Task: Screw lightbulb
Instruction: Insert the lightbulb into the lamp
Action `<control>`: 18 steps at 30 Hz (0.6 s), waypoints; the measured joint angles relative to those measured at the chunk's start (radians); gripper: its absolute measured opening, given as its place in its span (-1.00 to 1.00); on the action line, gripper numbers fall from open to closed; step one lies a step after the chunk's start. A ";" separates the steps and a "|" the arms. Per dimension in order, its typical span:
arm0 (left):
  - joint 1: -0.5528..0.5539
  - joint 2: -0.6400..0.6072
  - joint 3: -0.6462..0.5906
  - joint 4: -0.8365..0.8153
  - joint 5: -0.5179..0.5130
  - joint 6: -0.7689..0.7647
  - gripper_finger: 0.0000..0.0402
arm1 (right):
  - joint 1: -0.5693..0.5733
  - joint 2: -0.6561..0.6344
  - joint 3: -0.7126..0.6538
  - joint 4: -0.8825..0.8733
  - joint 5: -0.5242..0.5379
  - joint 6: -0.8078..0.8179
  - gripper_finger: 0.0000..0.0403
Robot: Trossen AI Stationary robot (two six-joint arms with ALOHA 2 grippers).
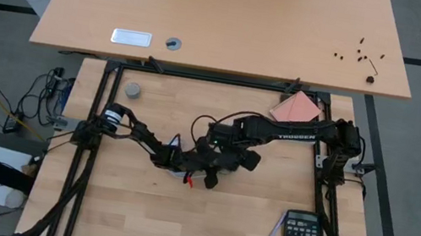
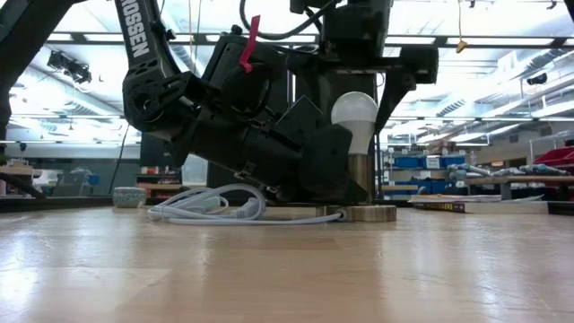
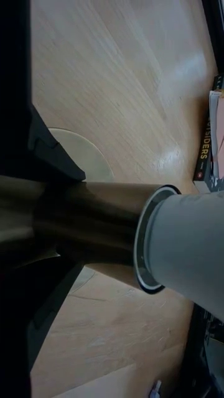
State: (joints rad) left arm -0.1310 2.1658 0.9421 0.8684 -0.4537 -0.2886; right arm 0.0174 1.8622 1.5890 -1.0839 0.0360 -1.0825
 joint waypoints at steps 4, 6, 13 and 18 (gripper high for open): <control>0.000 0.000 0.000 0.000 0.001 0.000 -0.04 | 0.000 0.000 0.000 0.000 0.000 -0.091 0.86; 0.000 0.000 0.000 0.000 0.001 0.000 -0.04 | 0.001 0.000 0.000 0.003 0.000 -0.119 0.86; 0.000 0.000 0.000 0.000 0.002 0.000 -0.04 | -0.007 0.000 -0.039 0.021 -0.032 -0.160 0.85; 0.000 0.000 0.000 0.000 0.003 0.000 -0.04 | -0.009 0.000 -0.083 0.068 -0.032 -0.178 0.85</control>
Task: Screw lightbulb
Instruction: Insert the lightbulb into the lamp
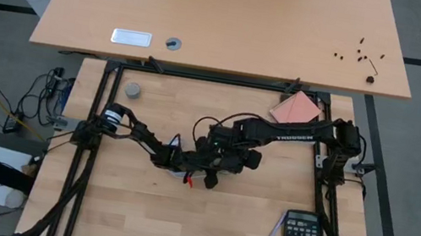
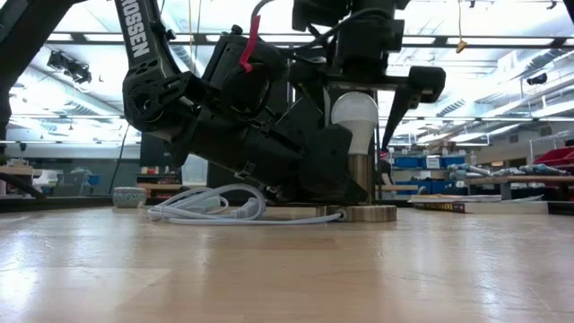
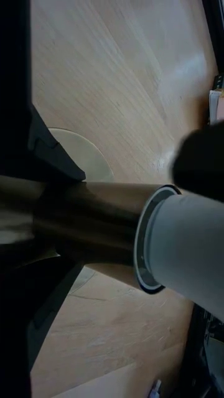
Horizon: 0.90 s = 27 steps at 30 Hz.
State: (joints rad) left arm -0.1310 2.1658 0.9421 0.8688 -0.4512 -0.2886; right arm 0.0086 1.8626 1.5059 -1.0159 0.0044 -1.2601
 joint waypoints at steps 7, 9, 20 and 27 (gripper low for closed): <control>0.000 0.000 0.000 0.000 -0.001 0.000 -0.04 | 0.000 0.000 -0.006 0.048 0.000 0.015 0.85; 0.000 0.000 0.000 0.000 -0.001 0.000 -0.04 | -0.004 0.000 -0.006 0.051 0.000 0.023 0.83; 0.000 0.000 0.000 0.000 -0.001 0.012 -0.04 | -0.016 0.000 -0.007 0.046 -0.028 0.037 0.37; 0.000 0.000 0.000 0.000 0.000 0.015 -0.04 | -0.016 0.000 -0.006 0.040 -0.028 0.092 0.28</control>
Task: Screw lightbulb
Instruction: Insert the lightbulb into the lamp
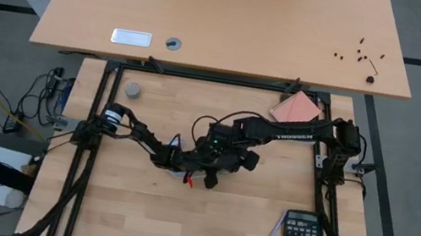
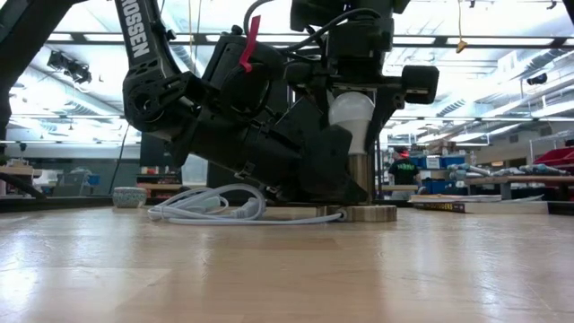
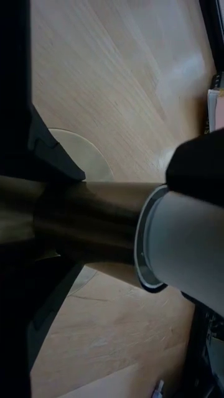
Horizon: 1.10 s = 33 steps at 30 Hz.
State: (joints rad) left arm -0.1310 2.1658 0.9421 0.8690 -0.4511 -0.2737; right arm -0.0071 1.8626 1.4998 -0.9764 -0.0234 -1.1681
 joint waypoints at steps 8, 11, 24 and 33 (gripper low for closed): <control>0.000 0.000 0.000 0.001 -0.008 -0.016 -0.04 | 0.000 0.000 0.000 -0.034 -0.003 0.171 0.36; 0.000 0.000 0.000 0.001 -0.008 -0.019 -0.04 | 0.006 0.000 0.000 -0.038 -0.002 0.216 0.29; -0.001 0.001 -0.002 0.002 -0.010 -0.023 -0.04 | 0.021 0.000 0.000 -0.006 -0.004 0.587 0.41; -0.001 0.001 -0.002 0.002 -0.012 -0.024 -0.04 | 0.031 0.000 0.000 0.019 0.029 0.866 0.31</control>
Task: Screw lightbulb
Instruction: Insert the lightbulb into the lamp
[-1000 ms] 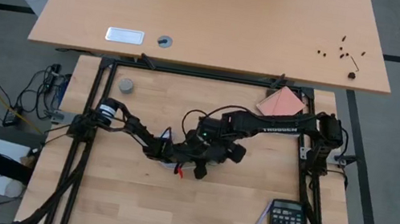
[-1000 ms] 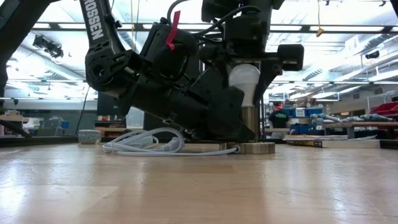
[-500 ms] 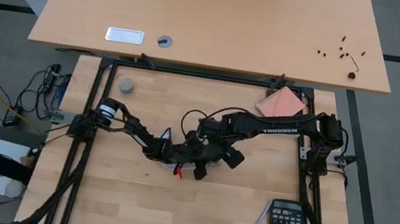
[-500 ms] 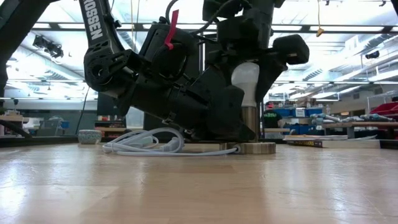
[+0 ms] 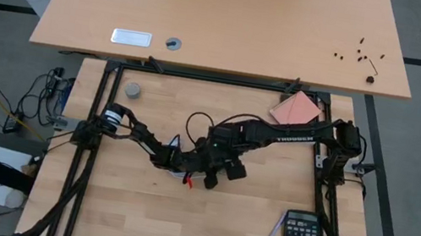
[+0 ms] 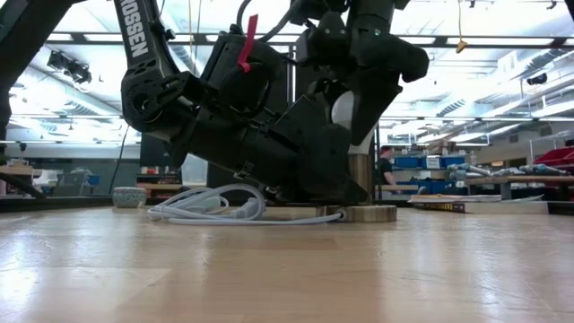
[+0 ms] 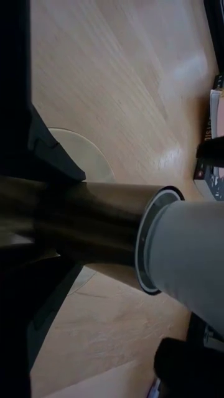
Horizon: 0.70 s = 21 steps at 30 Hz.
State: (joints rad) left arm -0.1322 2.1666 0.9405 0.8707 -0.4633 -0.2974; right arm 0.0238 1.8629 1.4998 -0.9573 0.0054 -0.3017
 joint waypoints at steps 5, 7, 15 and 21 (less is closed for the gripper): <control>0.002 0.000 0.000 -0.001 -0.008 0.000 -0.04 | 0.000 0.000 0.000 0.000 0.041 0.073 0.33; 0.002 0.000 0.000 -0.001 -0.008 0.000 -0.04 | 0.000 0.000 0.000 0.001 0.046 0.125 0.33; 0.002 0.000 0.000 -0.001 -0.007 -0.002 -0.04 | -0.001 0.001 0.000 0.008 0.069 0.366 0.34; 0.002 0.000 0.001 -0.002 -0.005 -0.002 -0.04 | -0.002 0.001 0.000 0.012 0.107 0.594 0.34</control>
State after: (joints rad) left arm -0.1307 2.1666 0.9417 0.8692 -0.4687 -0.2996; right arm 0.0223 1.8641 1.4994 -0.9451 0.1121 0.2919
